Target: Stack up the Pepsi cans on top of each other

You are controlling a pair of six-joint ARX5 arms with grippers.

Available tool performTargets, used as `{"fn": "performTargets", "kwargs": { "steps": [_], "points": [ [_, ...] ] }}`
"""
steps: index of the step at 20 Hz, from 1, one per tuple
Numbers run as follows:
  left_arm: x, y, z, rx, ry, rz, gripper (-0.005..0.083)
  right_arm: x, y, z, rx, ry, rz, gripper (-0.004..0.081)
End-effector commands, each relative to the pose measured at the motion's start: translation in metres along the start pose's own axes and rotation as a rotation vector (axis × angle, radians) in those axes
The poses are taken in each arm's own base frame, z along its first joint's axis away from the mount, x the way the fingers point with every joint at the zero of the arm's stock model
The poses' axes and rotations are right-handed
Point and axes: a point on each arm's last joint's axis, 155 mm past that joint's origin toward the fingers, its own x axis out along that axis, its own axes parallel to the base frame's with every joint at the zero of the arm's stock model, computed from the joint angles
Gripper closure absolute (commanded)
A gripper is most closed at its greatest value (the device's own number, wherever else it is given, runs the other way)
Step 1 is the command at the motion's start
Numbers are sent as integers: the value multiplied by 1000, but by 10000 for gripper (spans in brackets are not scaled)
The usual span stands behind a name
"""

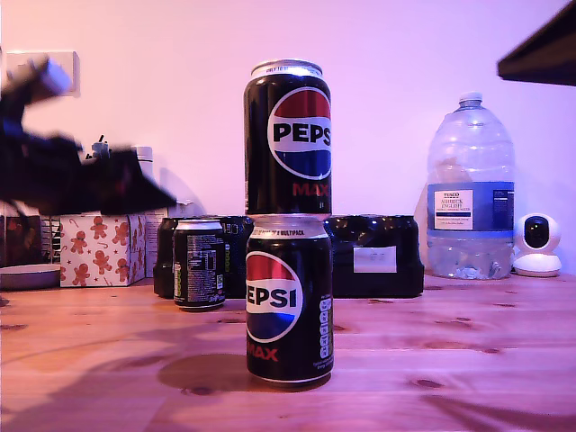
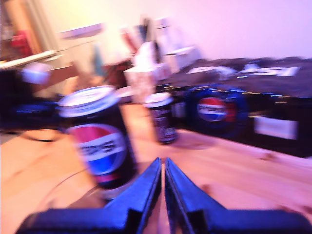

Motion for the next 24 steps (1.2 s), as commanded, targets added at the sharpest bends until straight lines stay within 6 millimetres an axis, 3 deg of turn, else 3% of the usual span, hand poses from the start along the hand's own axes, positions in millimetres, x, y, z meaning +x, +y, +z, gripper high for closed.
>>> {"fn": "performTargets", "kwargs": {
  "steps": [1, 4, 10, 24],
  "points": [
    [7, 2, -13, -6, 12, -11, 47, 1, 9, -2, -13, 7, 36, 783],
    [20, 2, -24, -11, 20, -36, 47, 2, 19, -11, -25, 40, 68, 783],
    [57, 13, -29, -14, 27, -60, 47, 7, 13, -23, -17, 86, 44, 783],
    [105, 38, -48, -55, 113, -56, 46, 9, 10, -15, -30, 55, 27, 783]
  ]
}}
